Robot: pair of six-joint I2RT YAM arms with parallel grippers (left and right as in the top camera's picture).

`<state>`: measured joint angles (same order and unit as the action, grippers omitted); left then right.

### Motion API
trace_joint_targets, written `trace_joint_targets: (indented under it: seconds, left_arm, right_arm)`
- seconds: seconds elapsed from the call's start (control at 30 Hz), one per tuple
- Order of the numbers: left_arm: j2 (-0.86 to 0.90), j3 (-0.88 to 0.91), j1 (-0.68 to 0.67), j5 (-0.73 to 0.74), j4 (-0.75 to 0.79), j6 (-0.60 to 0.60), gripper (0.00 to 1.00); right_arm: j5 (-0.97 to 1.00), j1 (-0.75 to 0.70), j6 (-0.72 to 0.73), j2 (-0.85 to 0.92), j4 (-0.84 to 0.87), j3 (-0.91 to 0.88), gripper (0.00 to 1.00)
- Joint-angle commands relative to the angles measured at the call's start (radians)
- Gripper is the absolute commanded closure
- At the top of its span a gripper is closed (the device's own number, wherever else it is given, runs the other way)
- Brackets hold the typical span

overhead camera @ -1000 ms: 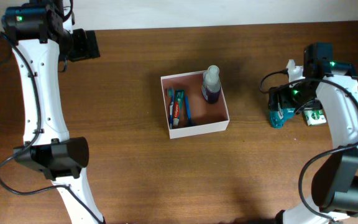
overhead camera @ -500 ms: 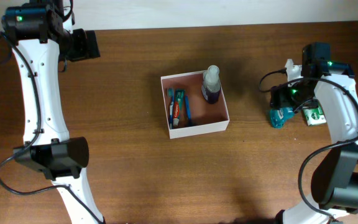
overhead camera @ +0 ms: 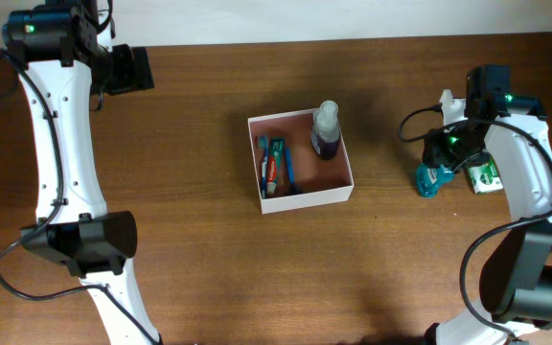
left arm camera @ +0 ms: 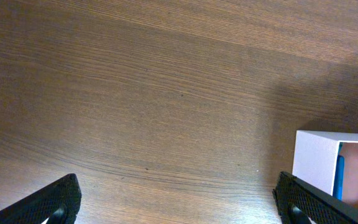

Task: Pack container
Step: 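Lift the mouthwash and carry it over the pink box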

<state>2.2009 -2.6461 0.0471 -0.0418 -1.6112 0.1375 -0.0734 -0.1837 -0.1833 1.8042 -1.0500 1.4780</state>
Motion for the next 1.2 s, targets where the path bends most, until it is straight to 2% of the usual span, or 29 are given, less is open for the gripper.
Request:
trace_joint_targets:
  seconds: [0.0, 0.07, 0.2, 0.37, 0.7, 0.93, 1.17]
  left_arm:
    - [0.008, -0.005, 0.003, -0.007, 0.002, -0.012, 0.0]
    - [0.008, -0.005, 0.003, -0.007, 0.002, -0.012, 0.0]
    - [0.008, -0.005, 0.003, -0.007, 0.002, -0.012, 0.0]
    - [0.008, -0.005, 0.003, -0.007, 0.002, -0.012, 0.0]
    - [0.008, -0.005, 0.003, -0.007, 0.002, -0.012, 0.0]
    - [0.008, -0.005, 0.001, -0.007, 0.002, -0.012, 0.0]
    - [0.008, -0.005, 0.001, -0.007, 0.002, -0.012, 0.0]
  right_arm:
    - [-0.01, 0.0, 0.006, 0.005, 0.0, -0.009, 0.53]
    - [-0.009, 0.0, 0.008, 0.005, 0.0, -0.009, 0.61]
    - [-0.009, 0.0, 0.02, 0.005, 0.0, -0.008, 0.62]
    - [-0.01, 0.0, 0.043, 0.004, -0.015, 0.013, 0.74]
    - [-0.089, 0.0, 0.042, 0.001, -0.194, 0.219, 0.74]
    - [-0.339, 0.011, 0.042, 0.001, -0.36, 0.428, 0.74]
    - [-0.405, 0.14, 0.042, 0.0, -0.406, 0.525, 0.74]
